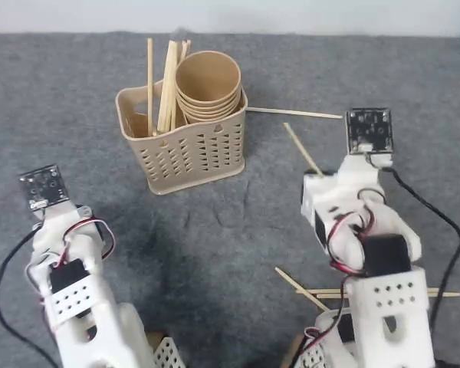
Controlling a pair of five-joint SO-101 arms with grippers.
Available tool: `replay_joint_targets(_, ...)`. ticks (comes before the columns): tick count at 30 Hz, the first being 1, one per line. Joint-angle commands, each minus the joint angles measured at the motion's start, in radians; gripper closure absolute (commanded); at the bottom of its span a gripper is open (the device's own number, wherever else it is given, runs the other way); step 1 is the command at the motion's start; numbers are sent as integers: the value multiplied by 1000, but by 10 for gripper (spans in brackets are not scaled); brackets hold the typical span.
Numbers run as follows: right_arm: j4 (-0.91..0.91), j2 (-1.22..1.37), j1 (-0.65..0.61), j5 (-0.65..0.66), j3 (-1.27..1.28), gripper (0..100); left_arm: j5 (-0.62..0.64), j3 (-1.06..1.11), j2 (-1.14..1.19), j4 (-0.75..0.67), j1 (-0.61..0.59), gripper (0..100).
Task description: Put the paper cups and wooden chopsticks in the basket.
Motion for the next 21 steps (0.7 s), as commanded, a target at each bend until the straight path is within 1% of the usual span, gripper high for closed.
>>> replay_joint_targets(1, -202, 105, 8, 6, -5, 991, -9, -4, -15, -21, -2, 966)
replay_joint_targets(5, -340, 300, 12, 12, -35, 991, -9, -4, -15, -21, -2, 966)
replay_joint_targets(10, -360, 544, 47, 6, -172, 991, -9, -4, -15, -21, -2, 966)
replay_joint_targets(16, -202, 713, 73, 12, -336, 991, -9, -4, -15, -21, -2, 966)
replay_joint_targets(21, -38, 723, 65, 12, -404, 991, -9, -4, -15, -21, 0, 966)
